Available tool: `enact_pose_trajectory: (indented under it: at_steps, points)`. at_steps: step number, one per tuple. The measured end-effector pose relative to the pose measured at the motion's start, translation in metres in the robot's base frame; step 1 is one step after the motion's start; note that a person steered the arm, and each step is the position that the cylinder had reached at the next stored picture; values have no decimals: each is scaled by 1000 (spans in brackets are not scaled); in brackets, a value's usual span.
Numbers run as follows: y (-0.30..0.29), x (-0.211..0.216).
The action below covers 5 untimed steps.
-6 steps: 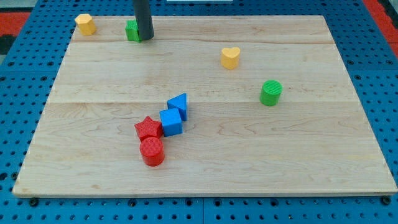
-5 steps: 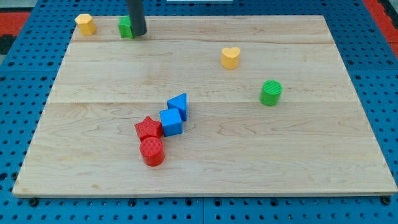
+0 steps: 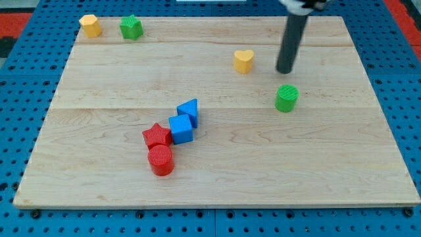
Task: Put the yellow heart bottom right to the green star
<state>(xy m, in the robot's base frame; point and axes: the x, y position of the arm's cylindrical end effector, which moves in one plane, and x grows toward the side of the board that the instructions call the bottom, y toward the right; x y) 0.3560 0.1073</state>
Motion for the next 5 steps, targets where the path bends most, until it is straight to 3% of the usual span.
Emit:
enact_pose_trajectory:
  at_steps: [1,3,5]
  points:
    - [-56,-46]
    - [-159,-96]
    - [-186,-97]
